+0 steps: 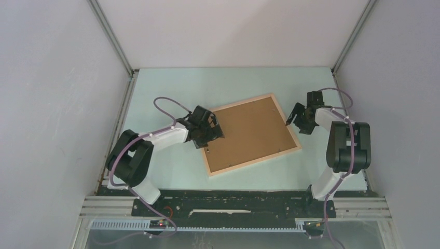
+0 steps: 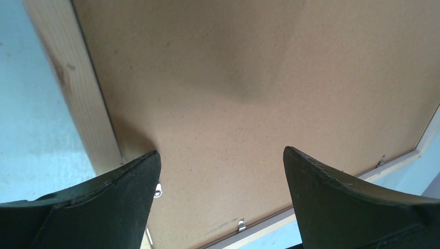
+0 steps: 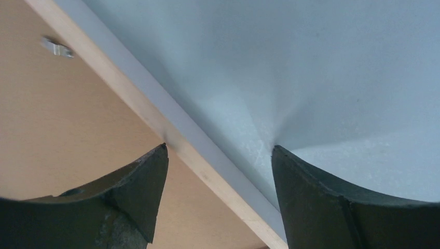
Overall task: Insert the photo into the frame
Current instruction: Install the photo frame at the center of the board.
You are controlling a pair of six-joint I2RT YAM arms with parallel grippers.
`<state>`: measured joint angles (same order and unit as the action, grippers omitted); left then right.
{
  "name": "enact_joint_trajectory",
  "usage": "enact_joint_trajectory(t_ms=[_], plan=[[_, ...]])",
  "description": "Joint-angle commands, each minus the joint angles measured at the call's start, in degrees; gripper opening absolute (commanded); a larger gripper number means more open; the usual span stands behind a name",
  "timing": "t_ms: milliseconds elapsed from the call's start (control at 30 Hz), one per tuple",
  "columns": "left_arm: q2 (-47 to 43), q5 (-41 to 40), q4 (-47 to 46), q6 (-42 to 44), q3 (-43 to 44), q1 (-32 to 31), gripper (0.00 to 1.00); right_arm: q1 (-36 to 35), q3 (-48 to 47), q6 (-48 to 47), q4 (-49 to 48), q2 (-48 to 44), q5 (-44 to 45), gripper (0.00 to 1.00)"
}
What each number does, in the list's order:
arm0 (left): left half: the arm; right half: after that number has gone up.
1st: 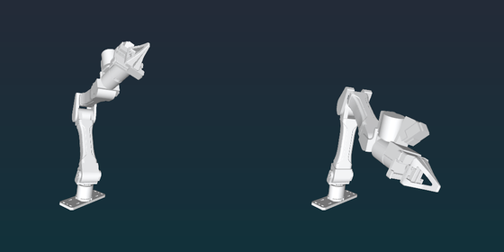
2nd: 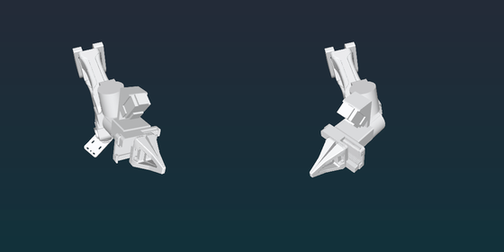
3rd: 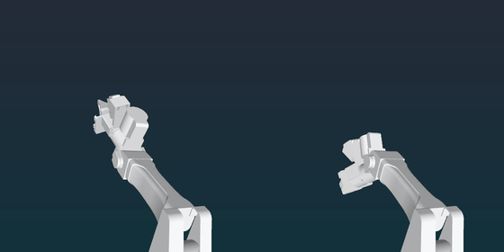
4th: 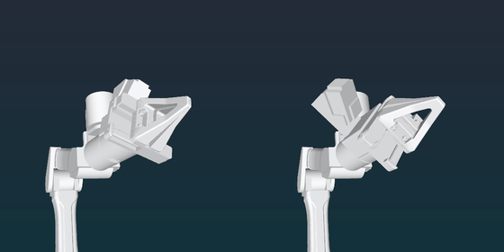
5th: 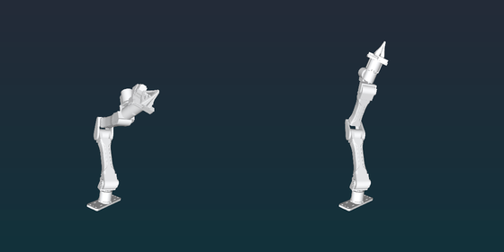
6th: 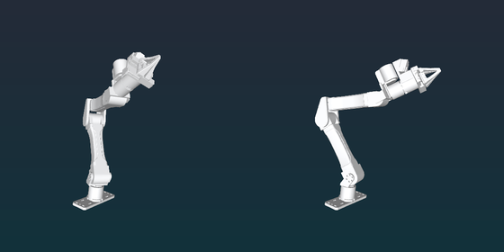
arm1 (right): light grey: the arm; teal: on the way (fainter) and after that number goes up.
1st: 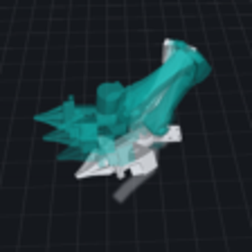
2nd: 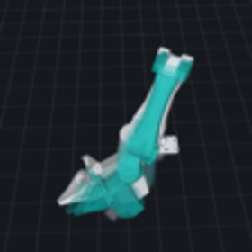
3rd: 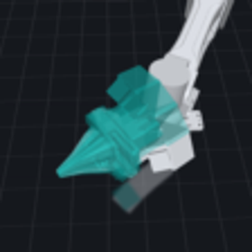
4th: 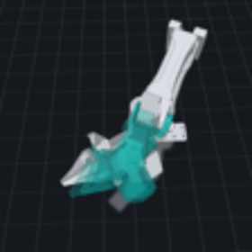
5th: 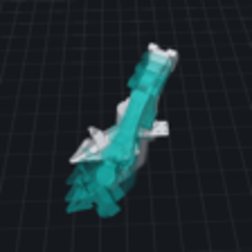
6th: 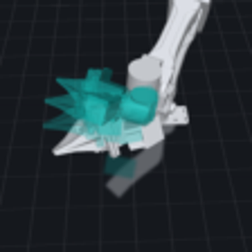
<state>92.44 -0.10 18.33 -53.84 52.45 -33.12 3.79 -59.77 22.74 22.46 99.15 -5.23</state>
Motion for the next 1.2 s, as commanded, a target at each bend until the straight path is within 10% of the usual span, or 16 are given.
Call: enact_joint_trajectory(t_ms=[0, 433, 767, 1167], plan=[[5.74, 1.75, 0.33, 4.96, 2.51, 2.22, 0.99, -0.8, 3.51, 1.51, -2.23, -0.31, -5.98, 0.78], [12.03, -2.86, 13.82, 18.17, 19.82, 4.22, 0.97, -1.11, 13.71, 3.54, -7.86, -11.47, -14.2, 0.66], [-10.71, -9.67, 19.75, 12.11, 6.66, 3.86, 0.98, -0.84, 13.89, 3.9, -8.97, -11.07, -14.52, 0.66], [-6.57, -8.02, 17.57, -2.03, -0.75, 2.73, 0.78, -1.75, 13.89, 3.82, -9.8, -10.61, -14.37, 0.66]])
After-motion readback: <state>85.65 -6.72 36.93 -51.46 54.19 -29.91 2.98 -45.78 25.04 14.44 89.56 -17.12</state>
